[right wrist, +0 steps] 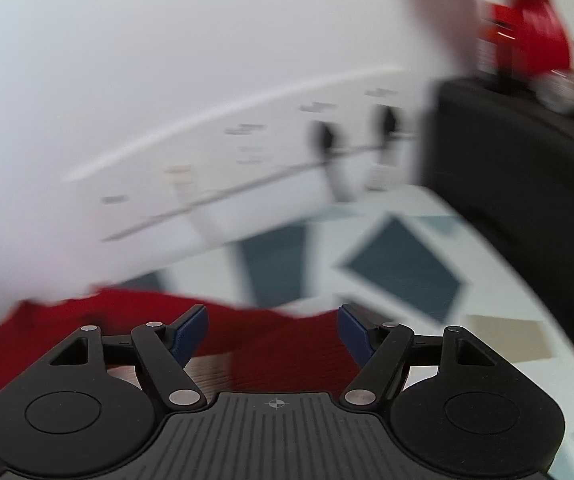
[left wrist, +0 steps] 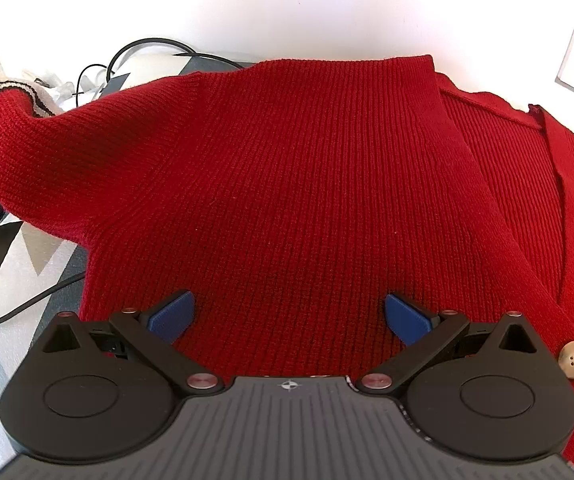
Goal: Fold clothes
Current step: 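Carry the sleeve with the right gripper and lay it on the cardigan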
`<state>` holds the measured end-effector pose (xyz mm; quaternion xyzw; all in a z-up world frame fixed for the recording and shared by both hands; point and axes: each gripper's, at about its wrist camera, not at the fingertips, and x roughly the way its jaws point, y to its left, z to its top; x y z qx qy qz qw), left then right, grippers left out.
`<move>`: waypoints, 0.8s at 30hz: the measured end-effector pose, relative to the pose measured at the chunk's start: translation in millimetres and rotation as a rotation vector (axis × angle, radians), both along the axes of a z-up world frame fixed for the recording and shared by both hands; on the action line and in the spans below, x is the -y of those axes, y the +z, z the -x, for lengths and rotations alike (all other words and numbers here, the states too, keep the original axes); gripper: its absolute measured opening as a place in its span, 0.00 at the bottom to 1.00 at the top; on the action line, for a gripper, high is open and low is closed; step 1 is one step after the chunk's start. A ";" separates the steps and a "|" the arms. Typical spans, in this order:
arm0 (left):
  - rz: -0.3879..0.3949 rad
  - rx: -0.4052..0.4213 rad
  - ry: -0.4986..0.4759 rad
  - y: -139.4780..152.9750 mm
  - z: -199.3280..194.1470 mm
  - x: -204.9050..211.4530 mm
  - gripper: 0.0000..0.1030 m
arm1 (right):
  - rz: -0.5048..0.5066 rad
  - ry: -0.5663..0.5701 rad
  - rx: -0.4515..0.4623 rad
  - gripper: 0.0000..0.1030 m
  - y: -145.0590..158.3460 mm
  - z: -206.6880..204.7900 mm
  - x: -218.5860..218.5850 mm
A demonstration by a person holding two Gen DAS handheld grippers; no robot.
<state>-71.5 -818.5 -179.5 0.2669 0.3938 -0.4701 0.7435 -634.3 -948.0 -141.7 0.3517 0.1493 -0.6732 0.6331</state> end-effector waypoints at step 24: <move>0.000 -0.005 -0.044 -4.6 30.8 -1.5 1.00 | -0.183 -0.002 -0.275 0.28 -36.5 36.5 29.8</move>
